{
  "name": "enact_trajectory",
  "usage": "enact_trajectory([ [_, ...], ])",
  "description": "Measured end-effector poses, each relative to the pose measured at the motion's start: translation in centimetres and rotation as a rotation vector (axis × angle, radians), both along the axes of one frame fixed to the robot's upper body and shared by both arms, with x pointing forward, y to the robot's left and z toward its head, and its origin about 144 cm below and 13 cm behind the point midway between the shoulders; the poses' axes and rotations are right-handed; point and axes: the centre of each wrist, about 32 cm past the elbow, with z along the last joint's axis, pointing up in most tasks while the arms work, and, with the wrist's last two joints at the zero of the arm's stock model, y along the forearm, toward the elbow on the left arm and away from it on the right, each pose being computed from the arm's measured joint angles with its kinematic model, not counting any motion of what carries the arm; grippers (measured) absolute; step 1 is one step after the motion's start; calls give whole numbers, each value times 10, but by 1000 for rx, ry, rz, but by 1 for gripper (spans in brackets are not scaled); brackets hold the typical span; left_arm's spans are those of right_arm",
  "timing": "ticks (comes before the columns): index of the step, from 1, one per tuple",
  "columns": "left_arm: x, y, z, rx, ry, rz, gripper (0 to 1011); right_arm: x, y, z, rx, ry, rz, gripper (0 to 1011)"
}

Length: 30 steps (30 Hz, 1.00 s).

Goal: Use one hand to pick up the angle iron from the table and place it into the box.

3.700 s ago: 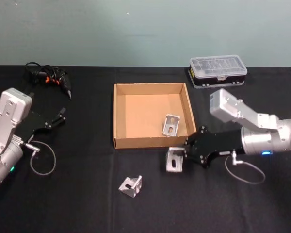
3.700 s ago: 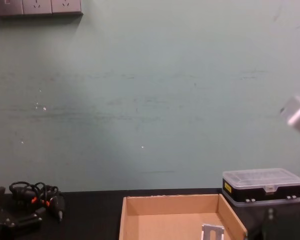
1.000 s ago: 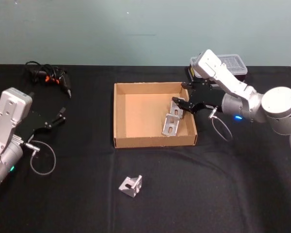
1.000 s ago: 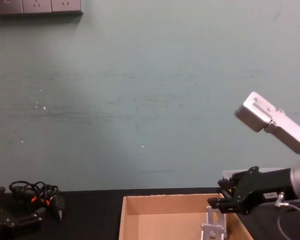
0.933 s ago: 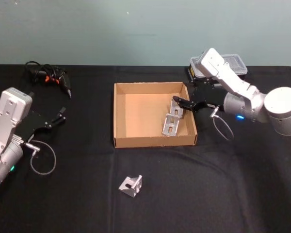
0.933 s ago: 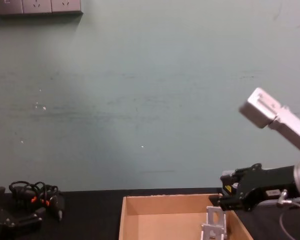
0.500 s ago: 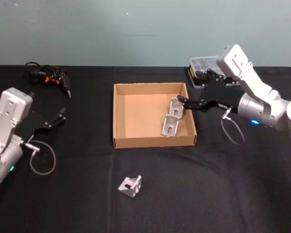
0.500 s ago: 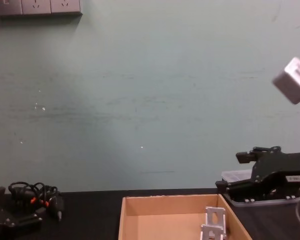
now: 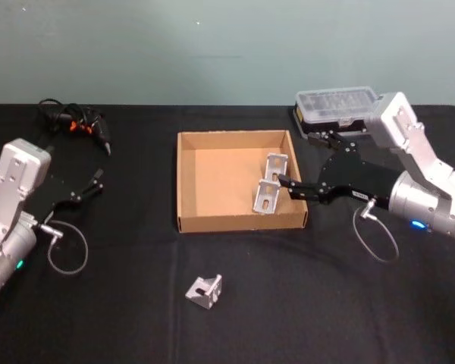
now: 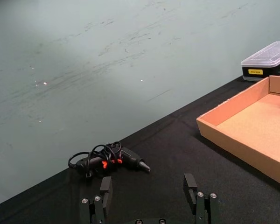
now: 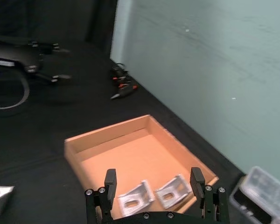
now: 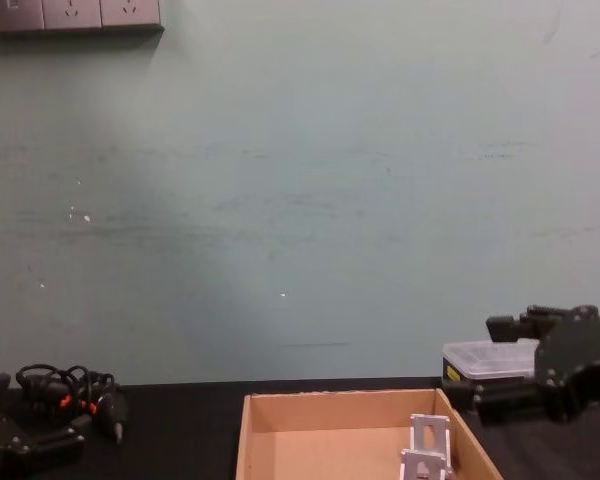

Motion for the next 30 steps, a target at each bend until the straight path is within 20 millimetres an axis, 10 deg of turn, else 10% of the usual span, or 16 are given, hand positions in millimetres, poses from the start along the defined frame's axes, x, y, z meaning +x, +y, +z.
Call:
enact_trajectory([
  [30, 0, 0, 0, 0, 0, 0, 1000, -47, 44, -47, -19, 228, 275, 1003],
])
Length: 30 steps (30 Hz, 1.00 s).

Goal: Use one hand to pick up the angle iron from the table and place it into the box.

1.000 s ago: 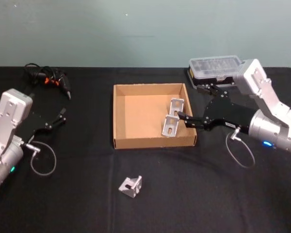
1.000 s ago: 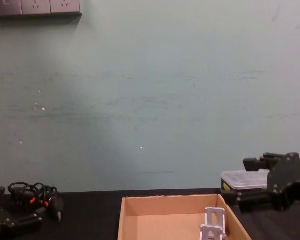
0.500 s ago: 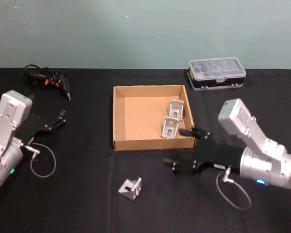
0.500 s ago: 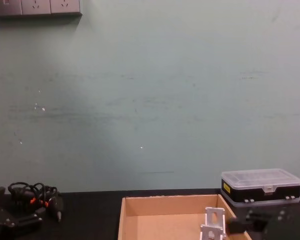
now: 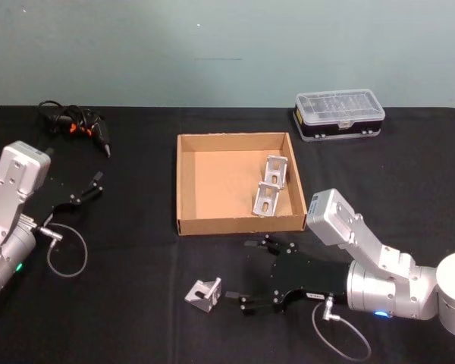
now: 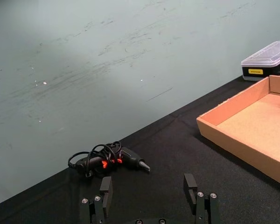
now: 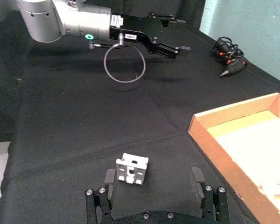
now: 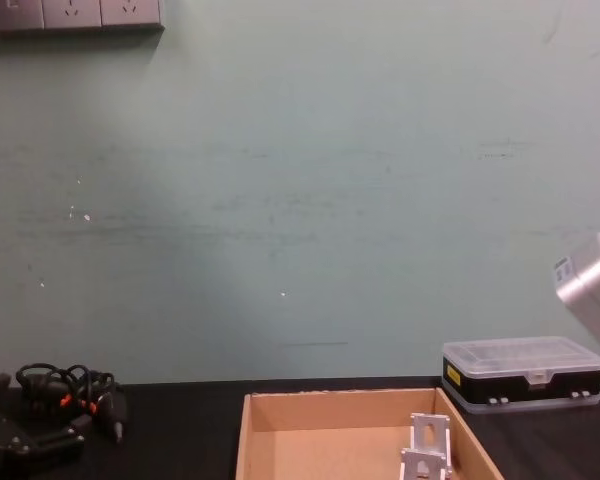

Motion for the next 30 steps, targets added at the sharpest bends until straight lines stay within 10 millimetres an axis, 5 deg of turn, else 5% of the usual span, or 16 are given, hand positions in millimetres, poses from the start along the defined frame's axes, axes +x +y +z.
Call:
enact_trajectory([
  [30, 0, 0, 0, 0, 0, 0, 1000, 12, 32, -17, -29, 39, 59, 1003],
])
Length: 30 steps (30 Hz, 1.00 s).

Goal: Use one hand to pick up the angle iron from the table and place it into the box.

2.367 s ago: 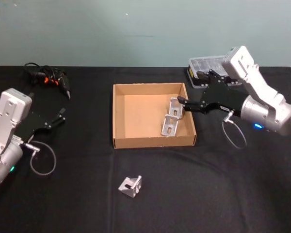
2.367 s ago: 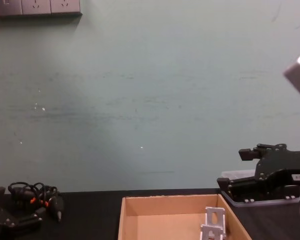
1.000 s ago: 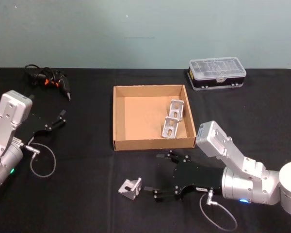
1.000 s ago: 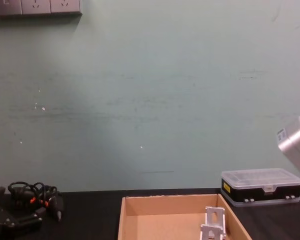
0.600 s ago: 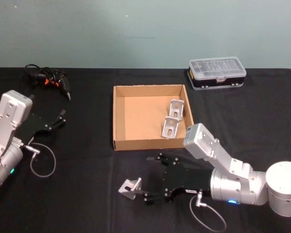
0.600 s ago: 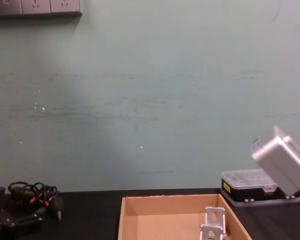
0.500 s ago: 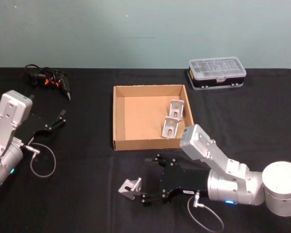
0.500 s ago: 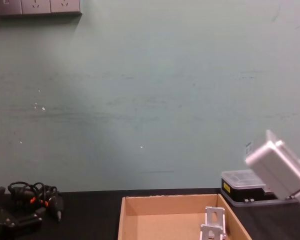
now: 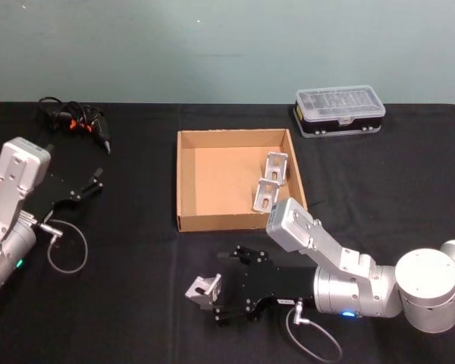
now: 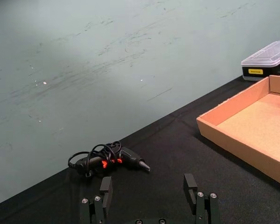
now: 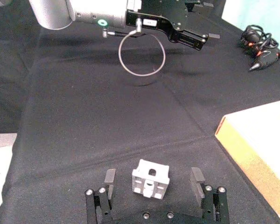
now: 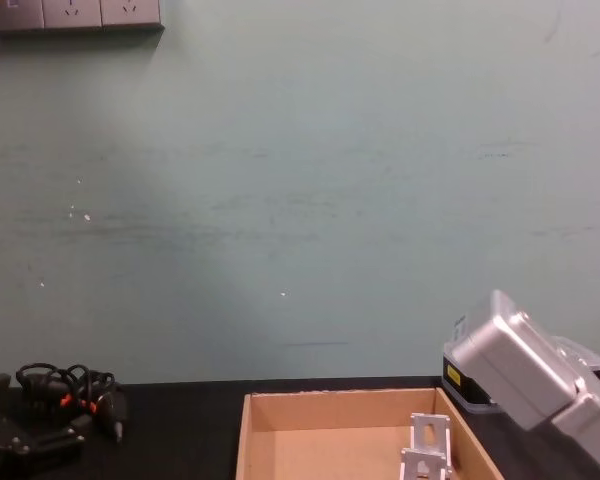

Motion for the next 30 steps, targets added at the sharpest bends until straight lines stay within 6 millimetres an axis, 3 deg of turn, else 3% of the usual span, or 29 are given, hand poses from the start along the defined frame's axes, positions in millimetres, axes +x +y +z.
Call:
enact_trajectory([
  [14, 0, 0, 0, 0, 0, 0, 1000, 4, 5, -7, -2, 23, 2, 1000],
  [24, 0, 0, 0, 0, 0, 0, 1000, 5, 7, -8, -9, 32, 29, 788],
  [30, 0, 0, 0, 0, 0, 0, 1000, 6, 7, -7, -18, 32, 40, 577],
])
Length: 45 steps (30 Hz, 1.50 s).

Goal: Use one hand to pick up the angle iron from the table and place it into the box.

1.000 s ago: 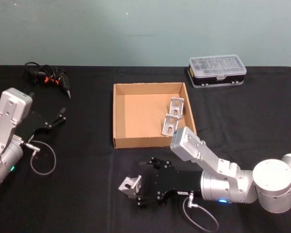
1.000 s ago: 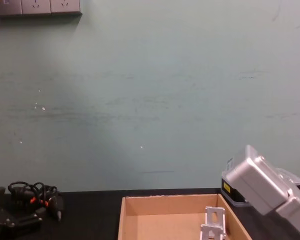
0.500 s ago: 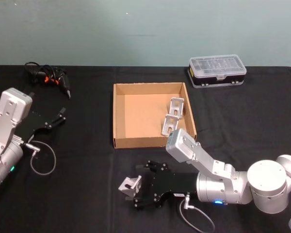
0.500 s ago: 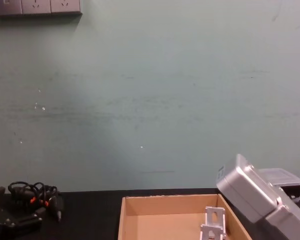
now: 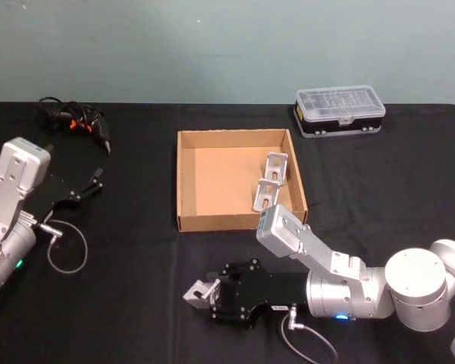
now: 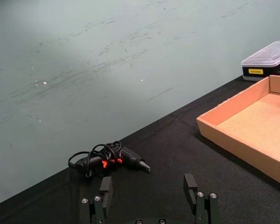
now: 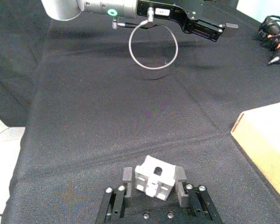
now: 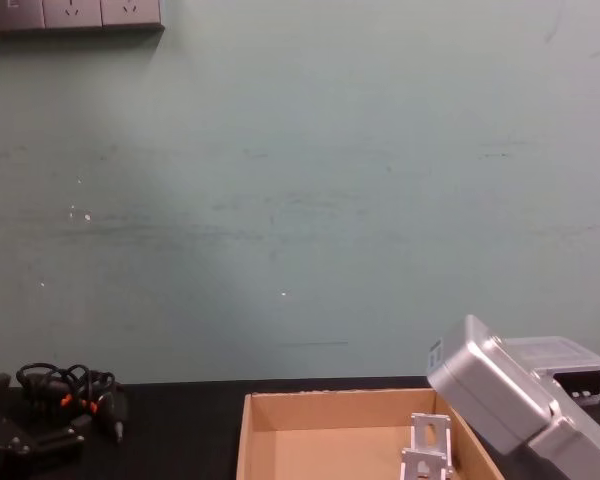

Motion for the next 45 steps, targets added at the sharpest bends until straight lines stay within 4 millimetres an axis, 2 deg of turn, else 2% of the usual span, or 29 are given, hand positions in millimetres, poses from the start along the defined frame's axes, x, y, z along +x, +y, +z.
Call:
enact_trajectory([
  [4, 0, 0, 0, 0, 0, 0, 1000, 0, 0, 0, -2, -1, 1, 481],
  [15, 0, 0, 0, 0, 0, 0, 1000, 1, -2, 1, 0, -10, -2, 477],
  [19, 0, 0, 0, 0, 0, 0, 1000, 1, -3, 7, 14, -27, -6, 477],
  [29, 0, 0, 0, 0, 0, 0, 1000, 2, -21, 46, 86, -141, -97, 477],
  [34, 0, 0, 0, 0, 0, 0, 1000, 7, -39, 72, 133, -240, -209, 477],
  [39, 0, 0, 0, 0, 0, 0, 1000, 18, -48, 85, 139, -310, -282, 477],
  [45, 0, 0, 0, 0, 0, 0, 1000, 39, -51, 89, 117, -358, -345, 477],
])
